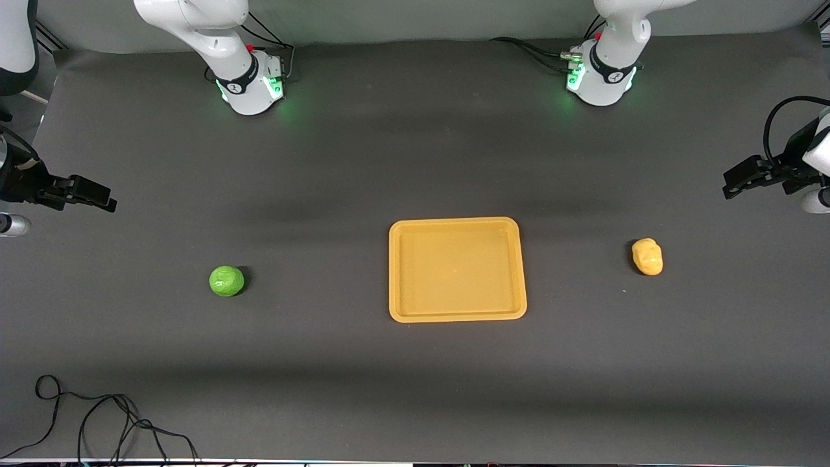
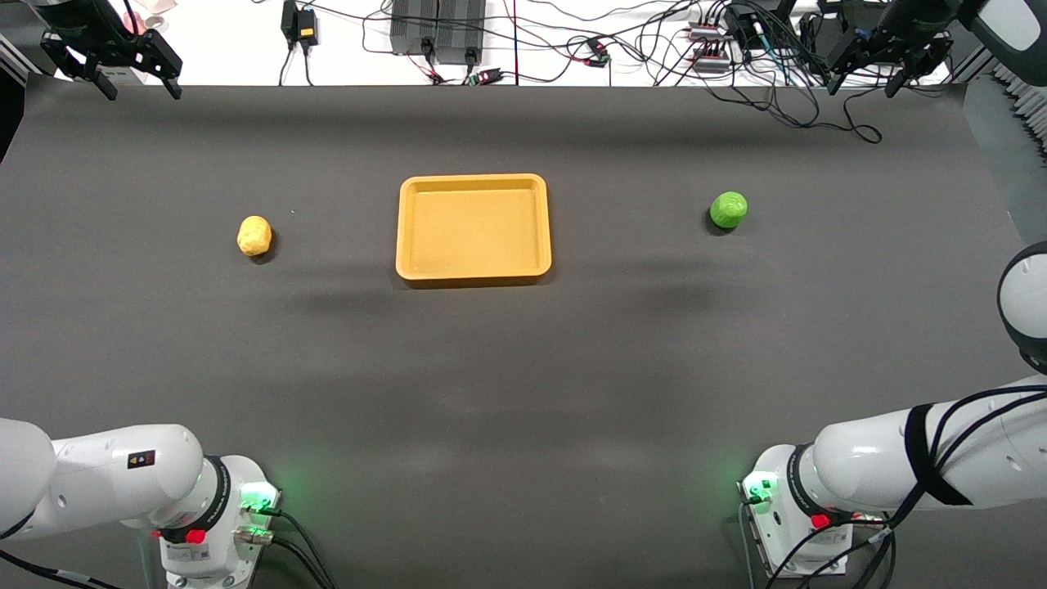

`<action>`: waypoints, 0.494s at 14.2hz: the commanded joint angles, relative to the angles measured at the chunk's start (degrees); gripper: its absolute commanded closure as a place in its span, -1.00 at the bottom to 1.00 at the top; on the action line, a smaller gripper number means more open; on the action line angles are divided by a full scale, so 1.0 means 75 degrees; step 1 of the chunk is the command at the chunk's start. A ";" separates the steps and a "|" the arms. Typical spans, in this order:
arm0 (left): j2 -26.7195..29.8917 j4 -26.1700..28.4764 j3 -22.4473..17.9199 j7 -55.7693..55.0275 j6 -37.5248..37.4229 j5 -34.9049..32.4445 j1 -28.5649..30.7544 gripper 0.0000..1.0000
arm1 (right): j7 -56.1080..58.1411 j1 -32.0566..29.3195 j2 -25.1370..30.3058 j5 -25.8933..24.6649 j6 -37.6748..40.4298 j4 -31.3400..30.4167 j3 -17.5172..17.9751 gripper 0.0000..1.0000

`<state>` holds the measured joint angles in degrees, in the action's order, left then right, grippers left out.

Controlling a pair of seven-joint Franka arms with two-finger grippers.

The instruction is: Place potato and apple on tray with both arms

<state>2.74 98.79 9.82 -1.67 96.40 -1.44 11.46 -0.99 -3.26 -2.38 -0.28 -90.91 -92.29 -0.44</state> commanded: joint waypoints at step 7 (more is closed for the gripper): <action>0.0009 0.0023 0.0003 0.0001 0.0085 0.0005 0.0007 -1.00 | -0.0184 0.0130 -0.0034 -0.0068 0.0156 0.0165 -0.0094 -1.00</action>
<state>2.74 98.79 9.82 -1.67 96.40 -1.44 11.46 -1.00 -3.26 -2.39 -0.28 -90.91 -92.23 -0.44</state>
